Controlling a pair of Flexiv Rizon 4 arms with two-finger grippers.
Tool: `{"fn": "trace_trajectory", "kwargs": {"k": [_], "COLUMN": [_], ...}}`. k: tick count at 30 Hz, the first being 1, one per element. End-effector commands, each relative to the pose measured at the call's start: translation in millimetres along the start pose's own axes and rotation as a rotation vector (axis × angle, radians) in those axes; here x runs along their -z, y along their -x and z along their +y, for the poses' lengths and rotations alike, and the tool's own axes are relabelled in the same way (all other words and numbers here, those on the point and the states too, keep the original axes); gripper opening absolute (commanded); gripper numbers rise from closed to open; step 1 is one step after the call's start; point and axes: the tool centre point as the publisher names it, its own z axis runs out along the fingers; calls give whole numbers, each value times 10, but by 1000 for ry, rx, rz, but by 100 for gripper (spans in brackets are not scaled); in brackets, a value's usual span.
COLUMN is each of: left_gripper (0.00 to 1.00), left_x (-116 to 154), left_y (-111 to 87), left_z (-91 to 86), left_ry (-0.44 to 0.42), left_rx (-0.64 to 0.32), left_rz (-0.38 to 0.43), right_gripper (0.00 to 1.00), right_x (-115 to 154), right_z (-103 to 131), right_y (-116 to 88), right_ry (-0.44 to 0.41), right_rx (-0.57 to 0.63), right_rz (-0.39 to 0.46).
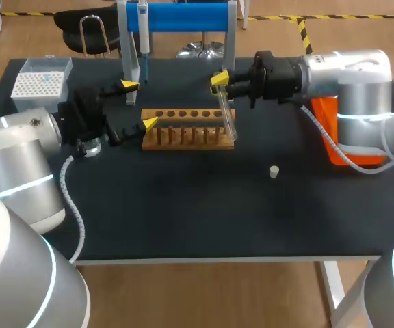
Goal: Invert the test tube, pick up the pipette, mount the tip to pipette, aspirate from beaker and dispense into the tube, eject the tip, return the pipette, and cap with the stopper.
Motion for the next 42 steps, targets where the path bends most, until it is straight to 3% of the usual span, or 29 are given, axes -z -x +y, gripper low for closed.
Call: {"fn": "trace_trajectory", "kwargs": {"k": [1, 7, 8, 9, 11, 13, 14, 16, 17, 20, 32, 42], "left_gripper": [100, 100, 100, 100, 100, 100, 100, 100, 100, 100, 100, 100], "left_x": [18, 18, 35, 37, 4, -38, -64, -107, -131, -176, -444, -681], "left_y": [-9, -9, 23, 46, 70, 60, 31, 10, -10, -46, -206, -498], "left_z": [83, 83, 57, 11, -94, -164, -205, -231, -263, -304, -346, -477], "left_ry": [-184, -184, -107, -62, -154, -143, -186, -150, -191, -203, -352, -423], "left_rx": [-277, -277, -352, -507, -715, -939, -1037, -1143, -1195, -1296, -1464, -1558], "left_rz": [40, 40, 33, 57, 27, 70, 97, 129, 140, 127, 136, 131], "right_gripper": [0, 0, 0, 0, 0, 0, 0, 0, 0, 0, 0, 0], "right_x": [0, 0, 0, 0, 0, 0, 0, 0, 0, 0, 0, 0], "right_z": [-7, -7, -7, -7, -7, -7, -7, -7, -7, -7, -7, -7], "right_y": [-11, -11, -11, -11, -11, -11, -11, -11, -11, -11, -11, -11], "right_ry": [3, 3, 3, 3, 3, 3, 3, 3, 3, 3, 3, 3], "right_rx": [1, 1, 1, 1, 1, 1, 1, 1, 1, 1, 1, 1], "right_rz": [-4, -4, -4, -4, -4, -4, -4, -4, -4, -4, -4, -4]}}
